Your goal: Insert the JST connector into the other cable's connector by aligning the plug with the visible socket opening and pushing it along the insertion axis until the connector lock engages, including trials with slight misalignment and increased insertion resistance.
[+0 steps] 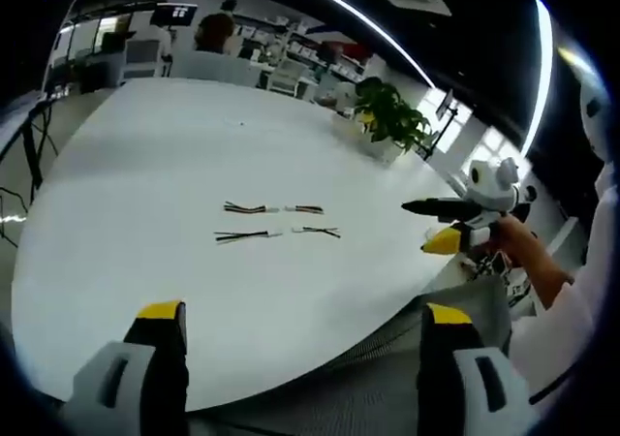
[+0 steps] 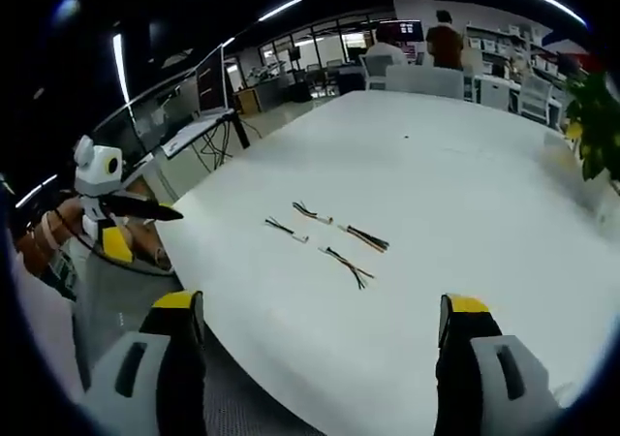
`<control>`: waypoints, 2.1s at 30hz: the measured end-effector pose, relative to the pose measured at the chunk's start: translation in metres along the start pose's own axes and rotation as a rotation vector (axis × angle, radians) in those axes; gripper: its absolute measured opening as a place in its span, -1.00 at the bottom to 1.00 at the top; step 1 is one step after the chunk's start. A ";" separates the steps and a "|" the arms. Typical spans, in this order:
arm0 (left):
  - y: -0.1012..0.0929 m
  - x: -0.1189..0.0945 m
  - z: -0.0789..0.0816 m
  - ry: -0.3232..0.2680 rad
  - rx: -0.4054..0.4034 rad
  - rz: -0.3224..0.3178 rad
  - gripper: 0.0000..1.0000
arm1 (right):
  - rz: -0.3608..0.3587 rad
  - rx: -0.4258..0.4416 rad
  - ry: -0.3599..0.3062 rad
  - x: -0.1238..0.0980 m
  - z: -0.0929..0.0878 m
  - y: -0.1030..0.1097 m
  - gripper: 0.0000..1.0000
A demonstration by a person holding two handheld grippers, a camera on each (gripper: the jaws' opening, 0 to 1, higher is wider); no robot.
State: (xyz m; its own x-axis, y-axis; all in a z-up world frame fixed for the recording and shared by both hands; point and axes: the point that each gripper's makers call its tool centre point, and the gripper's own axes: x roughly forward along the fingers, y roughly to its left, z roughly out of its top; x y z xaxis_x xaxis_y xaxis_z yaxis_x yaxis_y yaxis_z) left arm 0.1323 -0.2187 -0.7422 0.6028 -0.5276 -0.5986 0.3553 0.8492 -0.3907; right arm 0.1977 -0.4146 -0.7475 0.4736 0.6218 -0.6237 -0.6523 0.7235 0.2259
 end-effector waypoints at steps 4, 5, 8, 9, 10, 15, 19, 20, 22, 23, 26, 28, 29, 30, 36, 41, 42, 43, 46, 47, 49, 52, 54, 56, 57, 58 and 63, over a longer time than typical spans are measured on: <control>0.002 0.000 0.000 0.010 0.014 0.010 0.98 | 0.022 0.007 -0.024 0.005 0.009 0.007 0.99; 0.002 0.000 0.001 0.011 0.019 0.013 0.98 | 0.024 0.006 -0.027 0.006 0.011 0.008 0.99; 0.003 0.000 0.003 0.011 0.023 0.012 0.98 | 0.034 0.004 -0.030 0.009 0.012 0.011 0.99; 0.002 0.000 0.005 0.005 0.017 0.007 0.98 | 0.035 0.004 -0.029 0.009 0.012 0.011 0.98; 0.003 0.000 0.006 0.002 0.014 0.004 0.98 | 0.035 0.004 -0.028 0.009 0.012 0.011 0.98; 0.004 -0.001 0.010 -0.008 0.026 0.006 0.98 | 0.037 0.009 -0.019 0.013 0.011 0.010 0.97; 0.004 -0.002 0.013 -0.023 0.015 -0.001 0.93 | 0.042 0.007 -0.027 0.017 0.016 0.011 0.96; 0.004 -0.002 0.012 -0.020 0.014 -0.002 0.94 | 0.042 0.006 -0.028 0.018 0.017 0.011 0.96; 0.005 -0.001 0.012 -0.016 0.024 -0.004 0.94 | 0.040 0.001 -0.028 0.020 0.018 0.011 0.96; 0.004 -0.001 0.012 -0.013 0.029 -0.006 0.94 | 0.039 -0.003 -0.029 0.021 0.019 0.011 0.95; 0.005 -0.001 0.012 -0.010 0.032 -0.006 0.94 | 0.038 -0.003 -0.032 0.024 0.022 0.010 0.94; 0.006 -0.001 0.013 -0.010 0.032 -0.006 0.93 | 0.038 0.003 -0.042 0.024 0.026 0.009 0.91; 0.007 -0.001 0.013 -0.011 0.030 -0.005 0.93 | 0.037 0.001 -0.053 0.023 0.029 0.009 0.89; 0.007 -0.001 0.014 -0.012 0.030 -0.004 0.93 | 0.039 -0.007 -0.073 0.022 0.034 0.010 0.89; 0.010 0.001 0.026 -0.018 0.065 0.011 0.93 | 0.039 -0.025 -0.093 0.020 0.046 0.008 0.88; 0.012 0.003 0.027 -0.012 0.085 0.019 0.93 | 0.031 -0.044 -0.096 0.019 0.051 0.008 0.88; 0.012 0.004 0.026 -0.008 0.086 0.021 0.93 | 0.029 -0.049 -0.093 0.020 0.051 0.008 0.88; 0.012 0.004 0.025 -0.006 0.084 0.022 0.92 | 0.028 -0.055 -0.092 0.020 0.051 0.007 0.87; 0.011 0.005 0.024 -0.003 0.087 0.022 0.92 | 0.027 -0.058 -0.087 0.020 0.050 0.007 0.87; 0.011 0.005 0.024 -0.003 0.091 0.024 0.92 | 0.030 -0.057 -0.087 0.021 0.050 0.008 0.87; 0.012 0.006 0.024 -0.003 0.100 0.030 0.92 | 0.030 -0.058 -0.083 0.021 0.049 0.008 0.87; 0.015 0.007 0.026 0.002 0.122 0.045 0.91 | 0.029 -0.062 -0.075 0.022 0.048 0.008 0.87; 0.020 0.008 0.026 0.014 0.152 0.068 0.91 | 0.026 -0.059 -0.072 0.022 0.047 0.008 0.87; 0.024 0.009 0.028 0.026 0.185 0.088 0.91 | 0.024 -0.056 -0.072 0.021 0.047 0.007 0.87; 0.026 0.009 0.029 0.031 0.196 0.097 0.91 | 0.023 -0.055 -0.073 0.021 0.047 0.007 0.87; 0.029 0.010 0.030 0.039 0.216 0.113 0.91 | 0.020 -0.056 -0.073 0.021 0.047 0.006 0.87; 0.034 0.015 0.034 0.053 0.264 0.134 0.90 | 0.012 -0.053 -0.066 0.019 0.046 0.004 0.86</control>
State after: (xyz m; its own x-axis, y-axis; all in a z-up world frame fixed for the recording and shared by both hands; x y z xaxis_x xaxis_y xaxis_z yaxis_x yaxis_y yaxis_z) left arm 0.1778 -0.1969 -0.7404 0.6214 -0.4049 -0.6708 0.4528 0.8843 -0.1143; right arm 0.2313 -0.3860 -0.7244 0.5024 0.6500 -0.5702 -0.6876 0.7002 0.1923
